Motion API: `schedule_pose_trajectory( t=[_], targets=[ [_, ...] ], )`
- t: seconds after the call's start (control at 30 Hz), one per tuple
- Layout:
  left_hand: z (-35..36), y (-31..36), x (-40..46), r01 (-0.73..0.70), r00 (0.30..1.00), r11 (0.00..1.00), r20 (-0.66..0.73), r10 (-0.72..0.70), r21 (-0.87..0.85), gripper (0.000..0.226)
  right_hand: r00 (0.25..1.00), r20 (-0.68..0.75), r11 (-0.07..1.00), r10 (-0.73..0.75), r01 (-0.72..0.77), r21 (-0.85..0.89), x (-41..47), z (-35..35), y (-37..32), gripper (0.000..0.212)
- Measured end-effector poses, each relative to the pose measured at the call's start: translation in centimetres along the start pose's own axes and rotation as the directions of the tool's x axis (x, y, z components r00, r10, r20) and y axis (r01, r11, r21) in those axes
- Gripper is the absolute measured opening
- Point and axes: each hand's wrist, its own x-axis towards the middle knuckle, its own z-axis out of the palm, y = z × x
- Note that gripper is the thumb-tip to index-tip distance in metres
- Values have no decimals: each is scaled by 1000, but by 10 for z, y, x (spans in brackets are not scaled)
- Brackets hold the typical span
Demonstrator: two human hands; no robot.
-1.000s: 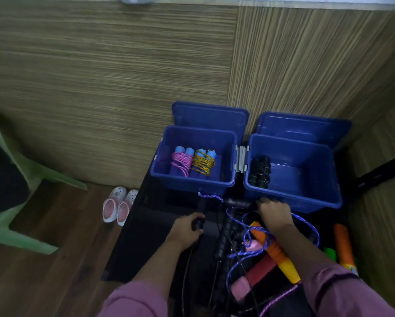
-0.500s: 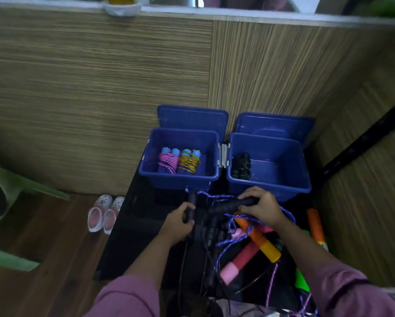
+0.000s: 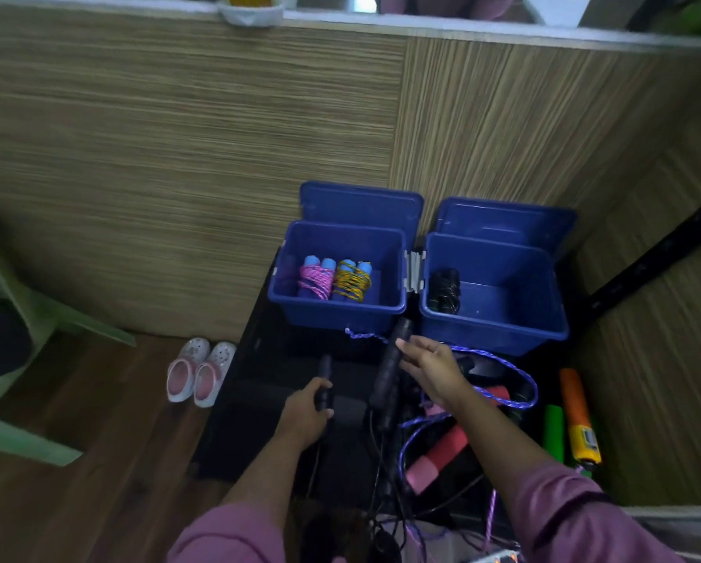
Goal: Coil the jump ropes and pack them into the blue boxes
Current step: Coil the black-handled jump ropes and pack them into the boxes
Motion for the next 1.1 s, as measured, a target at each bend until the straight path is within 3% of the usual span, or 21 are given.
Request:
schedule_pose_trajectory(
  t=[0.1,0.17,0.3,0.4,0.5,0.67,0.8,0.93,1.03,1.1],
  targets=[
    [-4,0,-6,-26,999,998,20,28,-65,38,992,92,995,92,-89,-36,-1,15,14,7],
    [-6,-2,-8,-39,999,995,10,40,-91,37,984,133,993,118,-117,-17,2,23,24,14],
    [-9,-6,-11,-15,999,989,-45,8,-149,34,986,92,990,140,-138,-28,2,37,37,3],
    [-9,-6,-9,41,999,966,-22,-48,-256,39,978,74,980,198,-195,-46,1,45,43,9],
    [-7,4,-6,140,990,892,43,-134,-430,43,970,82,970,230,-222,-96,4,49,47,11],
    [-13,21,-3,218,976,746,157,-153,-629,23,979,76,976,187,-176,-128,9,52,54,22],
    [-14,27,2,196,981,718,130,-148,-667,30,968,70,950,243,-223,-218,10,51,53,26],
    [-15,31,6,163,986,725,80,-148,-669,46,889,235,911,392,-341,-232,10,45,49,25],
    [-20,36,4,134,986,677,30,-163,-723,51,905,220,919,364,-311,-242,10,44,49,44],
    [-20,37,4,116,989,650,27,-146,-751,50,915,222,928,337,-283,-243,7,43,50,45]
  ],
)
